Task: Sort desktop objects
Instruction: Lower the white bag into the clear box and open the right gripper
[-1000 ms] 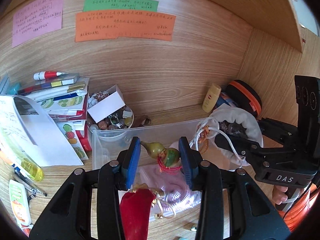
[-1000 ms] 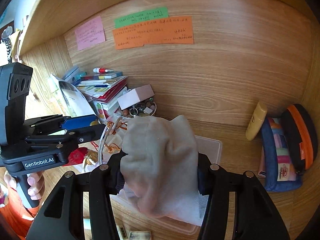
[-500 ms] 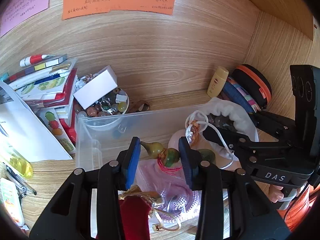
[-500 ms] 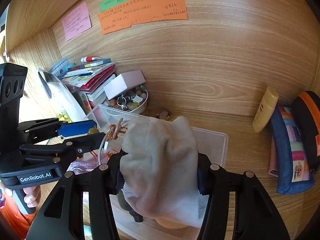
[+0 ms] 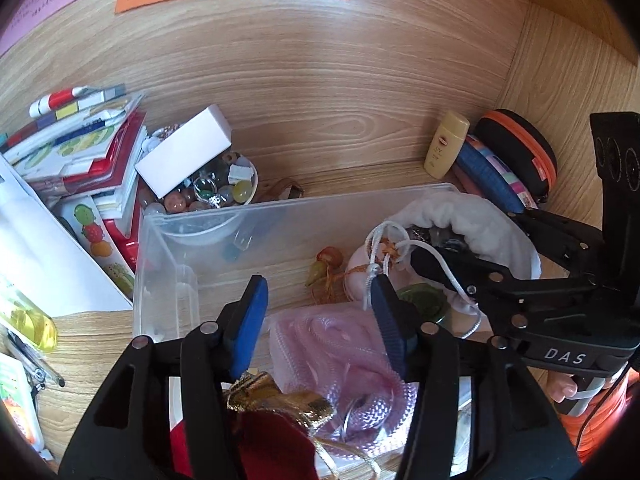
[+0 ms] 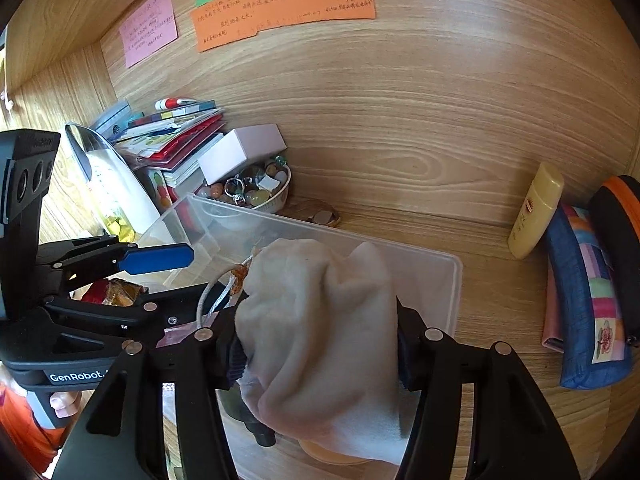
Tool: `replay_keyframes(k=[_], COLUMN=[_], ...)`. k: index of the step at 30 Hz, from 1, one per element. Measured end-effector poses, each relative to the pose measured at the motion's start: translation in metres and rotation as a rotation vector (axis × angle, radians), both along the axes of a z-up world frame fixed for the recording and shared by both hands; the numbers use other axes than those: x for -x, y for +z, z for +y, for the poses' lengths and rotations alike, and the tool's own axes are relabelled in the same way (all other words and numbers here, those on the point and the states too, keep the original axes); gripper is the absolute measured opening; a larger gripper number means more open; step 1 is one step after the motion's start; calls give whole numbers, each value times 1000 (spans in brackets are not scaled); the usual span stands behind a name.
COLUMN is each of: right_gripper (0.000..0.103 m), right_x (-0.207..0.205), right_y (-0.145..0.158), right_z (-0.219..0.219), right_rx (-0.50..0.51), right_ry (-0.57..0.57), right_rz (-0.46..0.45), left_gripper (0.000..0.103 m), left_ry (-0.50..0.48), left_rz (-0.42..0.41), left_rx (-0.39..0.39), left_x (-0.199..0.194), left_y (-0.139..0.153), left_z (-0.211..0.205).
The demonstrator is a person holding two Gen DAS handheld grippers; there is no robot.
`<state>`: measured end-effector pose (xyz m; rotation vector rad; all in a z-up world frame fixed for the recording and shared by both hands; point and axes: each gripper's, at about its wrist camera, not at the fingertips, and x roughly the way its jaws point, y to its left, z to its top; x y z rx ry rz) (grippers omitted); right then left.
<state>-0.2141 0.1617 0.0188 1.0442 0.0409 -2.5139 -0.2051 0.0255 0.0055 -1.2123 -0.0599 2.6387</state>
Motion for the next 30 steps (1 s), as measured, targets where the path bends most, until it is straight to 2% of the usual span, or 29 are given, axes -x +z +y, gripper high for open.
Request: replay_keyframes(k=[2,5,7,9,15,19,21,30], right_gripper=[62,70,70,70,70,77,78,81], right_x=[4,13,17,17,4,-12,-20,-53], right_y=[-2,-6,-8,-7,12,29,36,45], right_z=[3,14,19,22,17,13,11,3], right_rx=[17,97,139,151,94,45,20,-73], right_ry=[-7,-22,-18,-20,-15,-23,-24,-38], right_rz=[-28,-103,-137,-147,-79,-8,18,85], left_gripper=[55,63,70,70,70,70,70,71], left_ry=[4,6,7,4,-3,10,15,25], left_rz=[-5,-14,-7,2,4,18,33,109], left_rx=[0,-5,-5,0,-10,-21,-23,-48], left_x=[0,0,-3,-6,-13,-20,-26,-61], left_y=[-1,-2,0,2,9,18,23,49], left_z=[-1,-2,-3,-2,-5,-10,-11,-20])
